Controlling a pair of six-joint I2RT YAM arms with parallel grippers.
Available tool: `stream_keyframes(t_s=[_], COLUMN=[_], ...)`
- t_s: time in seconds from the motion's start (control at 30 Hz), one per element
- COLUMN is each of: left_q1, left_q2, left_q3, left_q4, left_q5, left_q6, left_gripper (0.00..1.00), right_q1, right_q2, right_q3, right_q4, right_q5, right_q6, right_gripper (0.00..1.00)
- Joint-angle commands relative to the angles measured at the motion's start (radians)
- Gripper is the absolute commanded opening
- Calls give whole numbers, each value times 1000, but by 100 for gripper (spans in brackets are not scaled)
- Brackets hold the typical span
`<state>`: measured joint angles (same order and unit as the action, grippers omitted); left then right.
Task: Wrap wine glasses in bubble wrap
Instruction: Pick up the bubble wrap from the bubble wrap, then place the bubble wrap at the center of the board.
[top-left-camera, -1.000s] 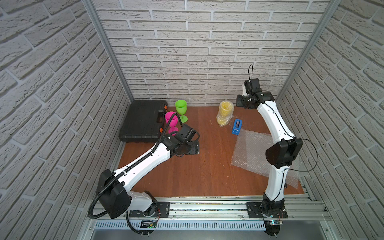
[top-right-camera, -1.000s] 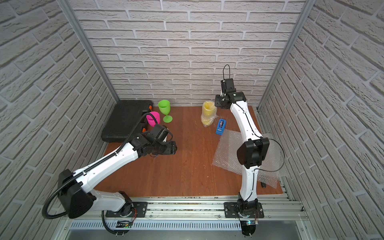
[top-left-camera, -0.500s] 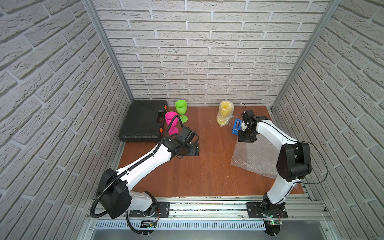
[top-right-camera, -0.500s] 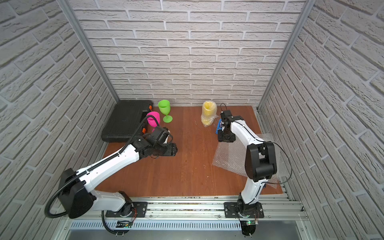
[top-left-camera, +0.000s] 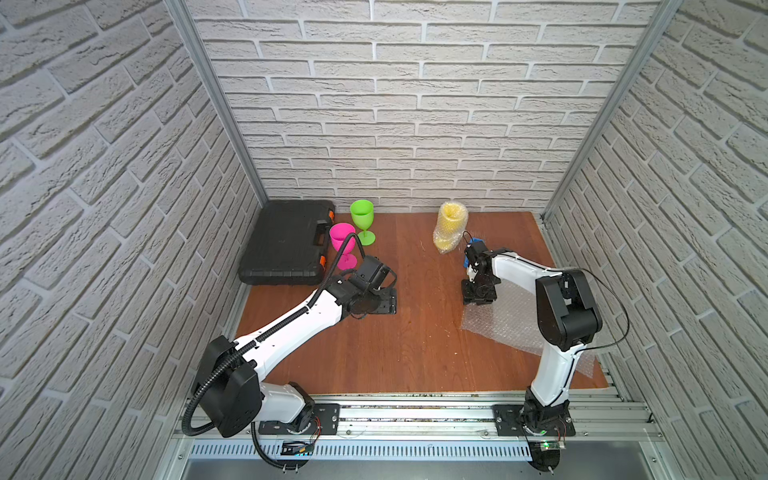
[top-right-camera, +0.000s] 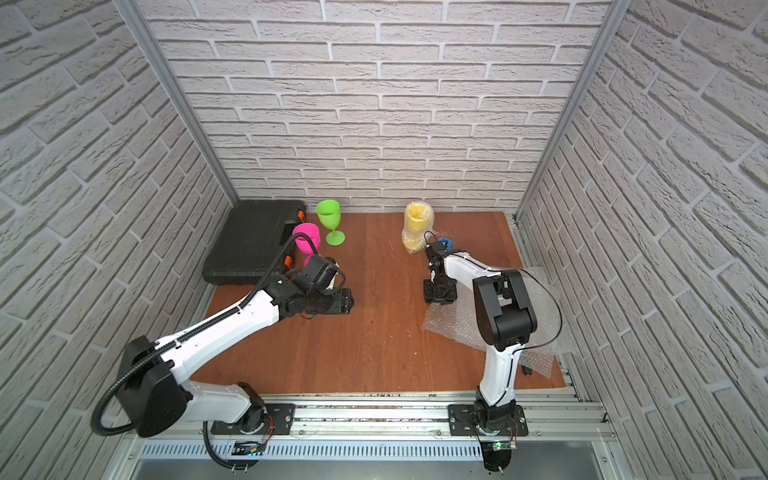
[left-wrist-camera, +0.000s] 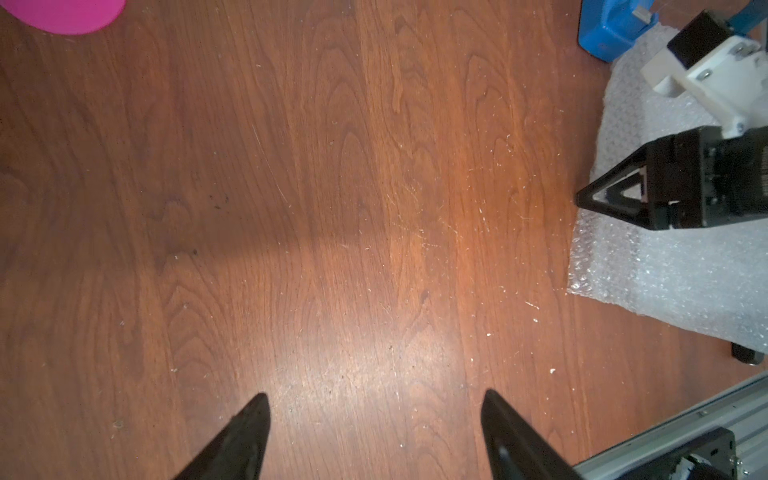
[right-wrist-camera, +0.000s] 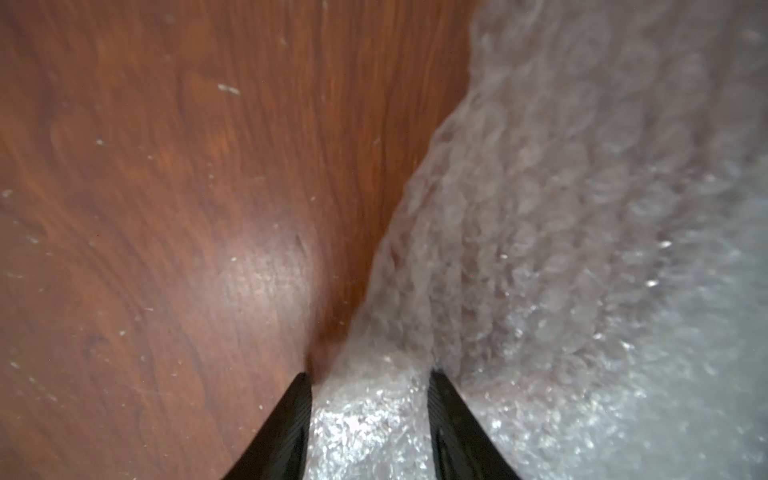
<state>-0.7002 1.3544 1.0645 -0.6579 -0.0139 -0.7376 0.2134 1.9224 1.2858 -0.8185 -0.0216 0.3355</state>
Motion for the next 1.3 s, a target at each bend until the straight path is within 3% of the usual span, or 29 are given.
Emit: stream_keyframes(t_s=[0.0,0.17,0.23,0.43,0.63,0.8,0.97,1.27], left_q1=[10,14,14,49,175,307,381,510], left_q2=[-18,-14,-18,-60,-132,-213,-282,-371], left_q3=[-2,8,13,9,-23,-71,-94,-156], left_q4=[16,11,10,-14,-28,-27,-63,-93], left_q5=[-6,-9,-14,-78,-67,-3,0,21], left_q6=[-10,-5,0,21,55,113,188,152], left_gripper=[79,78,78,77,76,77,79,79], right_q1=[5,5,6,45,233,432,600,765], right_q2=[16,-60,-109,-281,-361,-311,-191,47], right_q3=[-29,-54,-62,-72,-36,41,152,373], right_q4=[26,-3,-31,-130,-177,-147,-107,-13], right_q5=[14,60,84,90,60,43,46,-8], right_q6=[11,13,12,25,115,231,315,399], right_gripper=[35,9,3,2,2,2,2,2])
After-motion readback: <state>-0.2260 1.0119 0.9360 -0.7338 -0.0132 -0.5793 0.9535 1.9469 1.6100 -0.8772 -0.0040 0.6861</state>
